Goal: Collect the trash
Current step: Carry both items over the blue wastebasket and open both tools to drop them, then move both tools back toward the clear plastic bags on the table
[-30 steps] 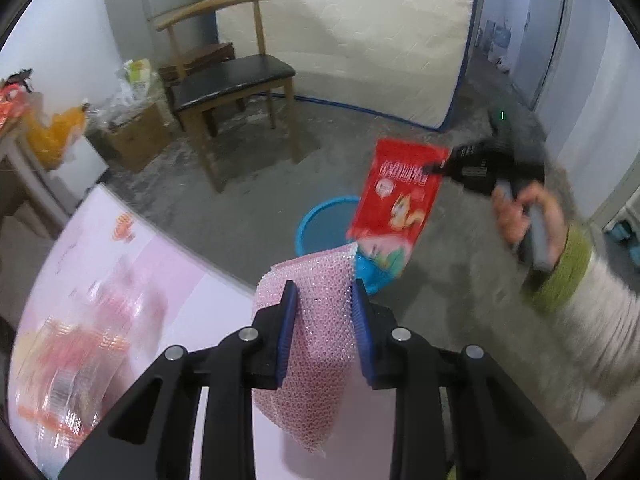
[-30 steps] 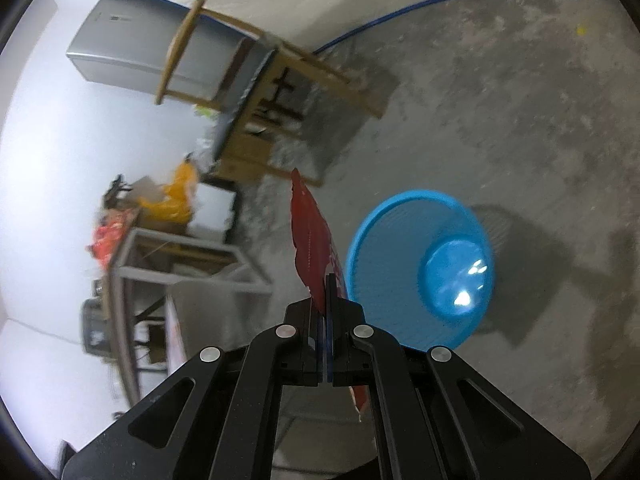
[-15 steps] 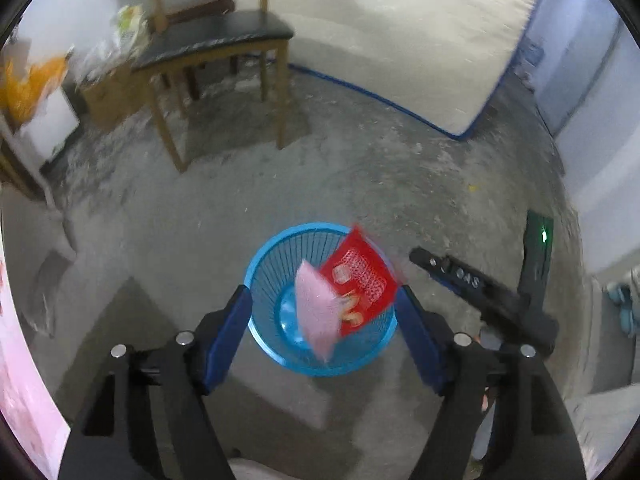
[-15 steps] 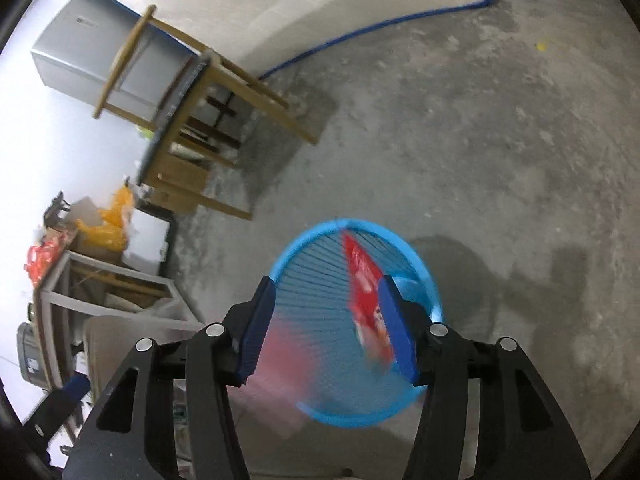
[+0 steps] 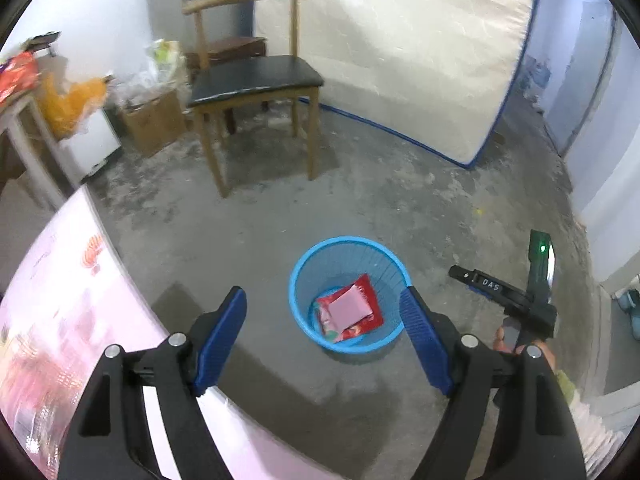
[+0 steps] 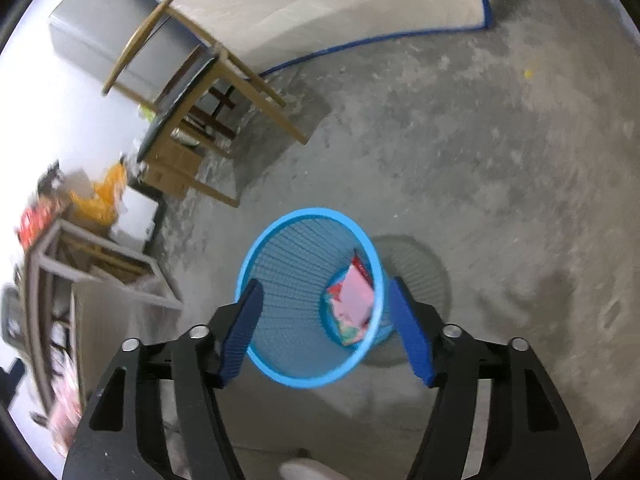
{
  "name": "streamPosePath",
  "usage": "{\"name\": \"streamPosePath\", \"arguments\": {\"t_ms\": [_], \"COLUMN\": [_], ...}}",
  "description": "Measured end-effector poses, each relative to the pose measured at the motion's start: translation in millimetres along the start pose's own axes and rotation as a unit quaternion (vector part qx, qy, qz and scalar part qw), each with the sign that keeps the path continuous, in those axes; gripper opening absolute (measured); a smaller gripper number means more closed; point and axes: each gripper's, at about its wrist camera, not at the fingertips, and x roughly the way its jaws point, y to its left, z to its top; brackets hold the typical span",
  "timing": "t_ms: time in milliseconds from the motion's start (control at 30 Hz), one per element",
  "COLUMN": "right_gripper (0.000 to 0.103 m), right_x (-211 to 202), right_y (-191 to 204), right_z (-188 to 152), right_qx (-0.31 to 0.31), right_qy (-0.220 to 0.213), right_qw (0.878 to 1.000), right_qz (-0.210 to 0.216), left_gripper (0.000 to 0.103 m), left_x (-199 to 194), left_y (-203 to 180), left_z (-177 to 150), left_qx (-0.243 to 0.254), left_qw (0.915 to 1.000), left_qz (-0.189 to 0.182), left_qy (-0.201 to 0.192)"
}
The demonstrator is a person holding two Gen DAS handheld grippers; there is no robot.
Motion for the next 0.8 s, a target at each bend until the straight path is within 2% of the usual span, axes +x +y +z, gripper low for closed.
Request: {"name": "streamPosePath", "arguments": {"t_ms": [167,267,300,467,667,800], "right_gripper": [0.086,0.095,0.095,0.095,0.095,0.095], "right_x": [-40.6,-66.0,-75.8,-108.7,-118.8,-108.9], "right_y": [34.7,61.1,72.6,123.0,194.4,242.6], "right_z": [-9.6,-14.7,-16.8,-31.0,-67.5,-94.9], "right_qx": [-0.087,-0.141,-0.162,-0.239,-0.315,-0.359], "right_qy": [-0.025,-0.054,-0.065,-0.077,-0.029,0.010], "right_qw": [0.995,0.987,0.984,0.968,0.940,0.915], "right_qz": [-0.048,-0.051,-0.046,0.024,0.128,0.181], "left_gripper": [0.077,0.077,0.078,0.082,0.083,0.083], "left_x": [-45.6,-68.9,-79.1,-128.0,-178.4,-202.5], "left_y": [2.7,15.4,21.2,48.8,91.9,120.7], "left_z": [-41.4,-69.6,-80.6,-131.4,-191.8,-219.0], "left_qx": [-0.035,-0.065,-0.075,-0.097,-0.146,-0.183], "left_qw": [0.9993,0.9975,0.9966,0.9918,0.9753,0.9618], "left_qz": [-0.011,-0.017,-0.017,0.003,0.066,0.071], "left_qy": [-0.012,-0.022,-0.030,-0.083,-0.152,-0.191]}}
